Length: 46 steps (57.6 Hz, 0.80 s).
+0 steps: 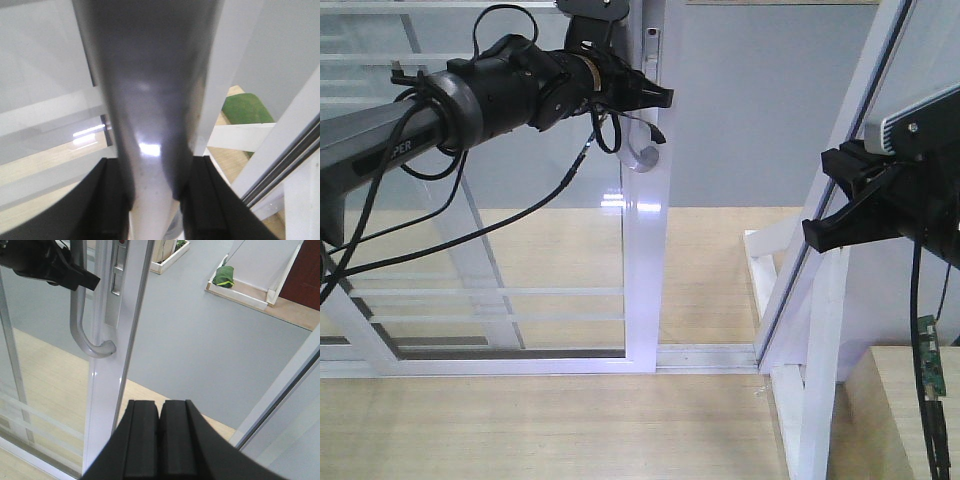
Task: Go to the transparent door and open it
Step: 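Slide the door open by pulling the handle with the left gripper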
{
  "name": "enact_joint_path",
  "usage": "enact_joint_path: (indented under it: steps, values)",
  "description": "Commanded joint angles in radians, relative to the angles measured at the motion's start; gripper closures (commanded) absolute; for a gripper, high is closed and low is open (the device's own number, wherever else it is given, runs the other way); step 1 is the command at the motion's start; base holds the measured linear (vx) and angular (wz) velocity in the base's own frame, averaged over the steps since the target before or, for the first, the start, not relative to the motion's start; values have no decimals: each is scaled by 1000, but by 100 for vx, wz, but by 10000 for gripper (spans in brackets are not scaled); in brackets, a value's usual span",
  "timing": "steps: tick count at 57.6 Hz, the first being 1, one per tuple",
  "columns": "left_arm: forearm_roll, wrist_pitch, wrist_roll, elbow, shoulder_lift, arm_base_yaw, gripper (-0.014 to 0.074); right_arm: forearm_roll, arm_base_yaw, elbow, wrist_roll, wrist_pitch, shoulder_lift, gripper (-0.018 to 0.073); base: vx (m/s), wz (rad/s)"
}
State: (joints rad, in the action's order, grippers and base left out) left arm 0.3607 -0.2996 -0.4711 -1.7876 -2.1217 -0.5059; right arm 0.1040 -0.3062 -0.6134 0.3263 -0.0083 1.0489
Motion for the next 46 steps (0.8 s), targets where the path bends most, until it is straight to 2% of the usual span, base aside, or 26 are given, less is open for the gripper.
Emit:
enact_joint_path:
  steps: [1, 35, 46]
  values:
    - [103, 151, -11, -50, 74, 97, 596, -4, 6, -29, 2, -80, -20, 560, 0, 0]
    - [103, 106, -11, -50, 104, 197, 596, -4, 6, -29, -1, -87, -20, 560, 0, 0]
    - [165, 113, -11, -50, 129, 220, 595, -4, 6, -29, -1, -96, -20, 560, -2, 3]
